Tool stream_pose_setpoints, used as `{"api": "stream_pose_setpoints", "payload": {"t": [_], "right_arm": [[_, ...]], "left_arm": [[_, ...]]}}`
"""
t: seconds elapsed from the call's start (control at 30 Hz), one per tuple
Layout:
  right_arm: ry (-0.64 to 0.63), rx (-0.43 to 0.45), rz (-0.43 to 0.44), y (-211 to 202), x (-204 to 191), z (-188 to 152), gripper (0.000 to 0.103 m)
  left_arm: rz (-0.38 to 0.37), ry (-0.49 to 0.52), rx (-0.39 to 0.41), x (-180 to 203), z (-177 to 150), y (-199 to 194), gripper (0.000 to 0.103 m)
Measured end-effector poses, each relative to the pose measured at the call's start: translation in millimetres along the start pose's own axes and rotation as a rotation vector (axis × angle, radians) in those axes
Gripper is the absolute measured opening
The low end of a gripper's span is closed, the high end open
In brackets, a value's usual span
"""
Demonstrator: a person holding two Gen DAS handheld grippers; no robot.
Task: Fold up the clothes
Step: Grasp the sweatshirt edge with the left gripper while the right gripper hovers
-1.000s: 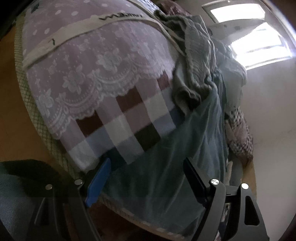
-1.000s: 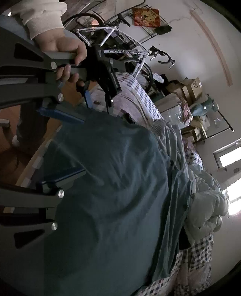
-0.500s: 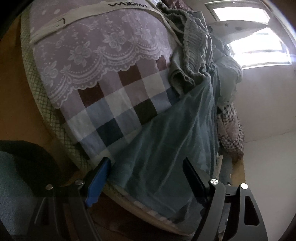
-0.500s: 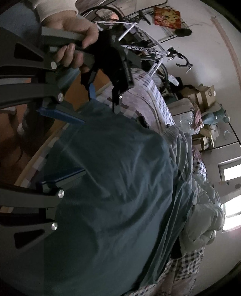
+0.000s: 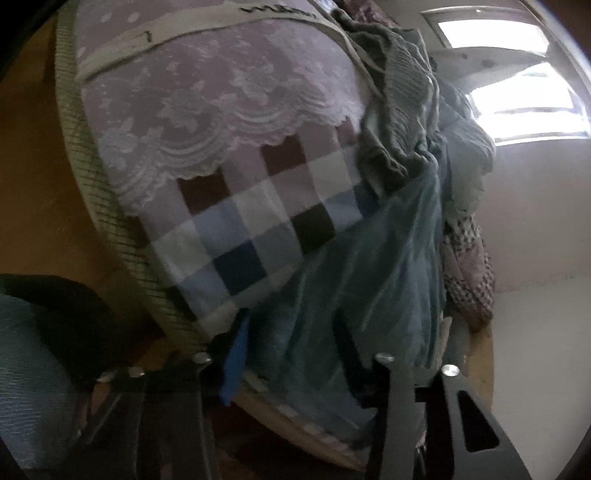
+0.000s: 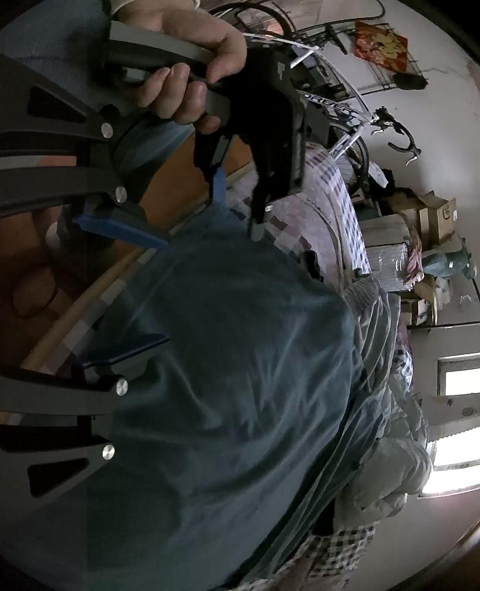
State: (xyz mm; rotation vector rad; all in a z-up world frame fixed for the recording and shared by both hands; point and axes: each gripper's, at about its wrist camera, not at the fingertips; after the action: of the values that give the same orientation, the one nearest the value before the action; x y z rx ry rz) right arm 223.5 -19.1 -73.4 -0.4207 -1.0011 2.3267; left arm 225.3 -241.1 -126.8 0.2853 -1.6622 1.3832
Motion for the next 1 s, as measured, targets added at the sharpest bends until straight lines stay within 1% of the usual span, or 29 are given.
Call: {"api": "stream_pose_setpoints", "payload": {"t": [0.03, 0.07, 0.1, 0.13, 0.2, 0.27, 0.37, 0.5, 0.57, 0.7, 0.83, 0.93, 1.0], "right_arm": [[-0.009, -0.002, -0.003, 1, -2, -1, 0.052], [-0.018, -0.004, -0.006, 1, -3, -1, 0.052], [-0.024, -0.006, -0.008, 2, -5, -2, 0.052], [-0.034, -0.01, -0.011, 3, -7, -2, 0.052], [-0.05, -0.013, -0.016, 4, -10, -3, 0.052], [-0.076, -0.007, -0.03, 5, -16, -2, 0.052], [-0.137, 0.025, -0.061, 2, -28, 4, 0.052], [-0.255, 0.068, -0.095, 5, -54, 10, 0.052], [-0.324, 0.078, -0.112, 12, -70, 11, 0.052], [-0.473, 0.107, -0.195, 31, -99, 10, 0.052], [-0.587, 0.132, -0.267, 49, -118, 9, 0.052], [-0.658, 0.15, -0.304, 62, -128, 9, 0.05], [-0.673, 0.174, -0.313, 68, -130, 10, 0.05]], "left_arm": [[0.004, -0.004, 0.005, 1, 1, 0, 0.041], [0.009, -0.006, 0.008, 2, 1, 1, 0.036], [0.015, -0.004, 0.009, 3, 1, 1, 0.028], [0.017, -0.002, 0.008, 5, 1, 1, 0.024], [0.02, 0.004, 0.007, 8, 2, 1, 0.013], [0.01, 0.015, 0.001, 10, 3, -1, 0.008], [-0.027, 0.025, -0.014, 11, 2, -7, 0.004], [-0.076, 0.04, -0.032, 14, 5, -16, 0.003], [-0.1, 0.047, -0.037, 14, 6, -23, 0.003], [-0.15, 0.025, -0.048, -8, -1, -46, 0.003], [-0.179, 0.015, -0.063, -15, -2, -52, 0.002], [-0.193, -0.003, -0.066, -19, 1, -55, 0.002], [-0.2, -0.02, -0.062, -20, 5, -55, 0.002]]}}
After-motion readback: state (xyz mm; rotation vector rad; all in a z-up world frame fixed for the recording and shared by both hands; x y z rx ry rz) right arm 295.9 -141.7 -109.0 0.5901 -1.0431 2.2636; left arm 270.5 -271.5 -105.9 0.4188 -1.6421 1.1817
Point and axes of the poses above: each gripper's, at about its wrist camera, not at the fingertips, and y roughly the way its jaws point, x to its right, z to its top, and after that the axes turned 4 degrees about -x, right-handed
